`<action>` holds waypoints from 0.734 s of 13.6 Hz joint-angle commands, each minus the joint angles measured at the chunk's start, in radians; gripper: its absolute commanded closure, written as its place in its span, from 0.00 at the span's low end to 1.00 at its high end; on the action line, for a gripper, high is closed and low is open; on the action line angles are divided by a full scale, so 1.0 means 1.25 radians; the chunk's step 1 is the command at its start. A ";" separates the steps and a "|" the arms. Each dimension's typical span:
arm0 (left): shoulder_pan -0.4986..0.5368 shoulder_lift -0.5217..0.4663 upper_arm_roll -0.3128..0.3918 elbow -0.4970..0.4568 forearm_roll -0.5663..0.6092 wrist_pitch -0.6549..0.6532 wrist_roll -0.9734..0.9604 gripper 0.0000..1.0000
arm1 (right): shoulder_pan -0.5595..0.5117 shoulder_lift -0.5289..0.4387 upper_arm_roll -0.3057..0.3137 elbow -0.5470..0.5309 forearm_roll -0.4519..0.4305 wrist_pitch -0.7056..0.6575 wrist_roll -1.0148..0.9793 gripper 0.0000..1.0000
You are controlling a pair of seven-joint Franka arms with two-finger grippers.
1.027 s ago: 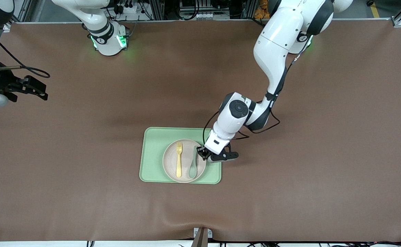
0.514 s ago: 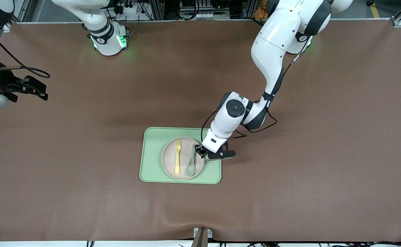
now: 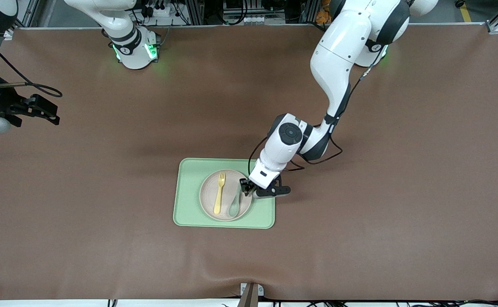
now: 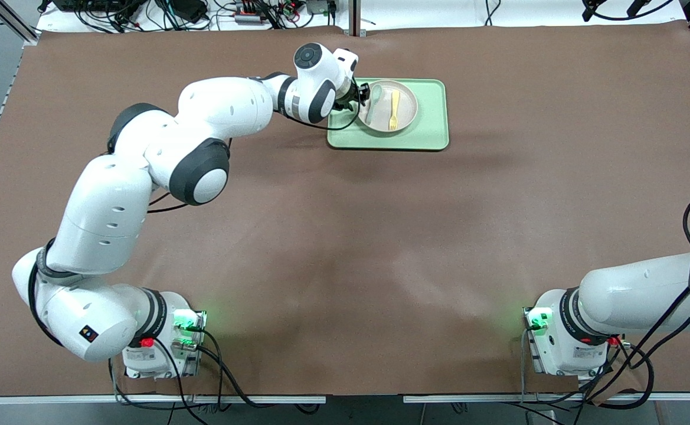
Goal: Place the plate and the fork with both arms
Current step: 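Lower the plate onto the tray and open the left gripper, then raise the left gripper away while the right gripper reaches toward the tray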
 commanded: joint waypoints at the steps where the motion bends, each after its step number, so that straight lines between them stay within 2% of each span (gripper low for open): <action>1: 0.000 -0.029 0.011 -0.006 -0.002 0.003 -0.017 0.00 | -0.008 0.002 0.009 0.006 0.014 0.002 0.017 0.00; 5: 0.016 -0.108 0.043 -0.043 0.001 -0.046 -0.011 0.00 | 0.003 0.036 0.014 0.023 0.039 0.013 0.047 0.00; 7: 0.035 -0.154 0.073 -0.044 0.016 -0.144 0.003 0.00 | 0.030 0.081 0.014 0.067 0.049 0.008 0.063 0.00; 10: 0.115 -0.230 0.073 -0.044 0.039 -0.279 0.064 0.00 | 0.096 0.154 0.013 0.108 0.065 0.052 0.136 0.00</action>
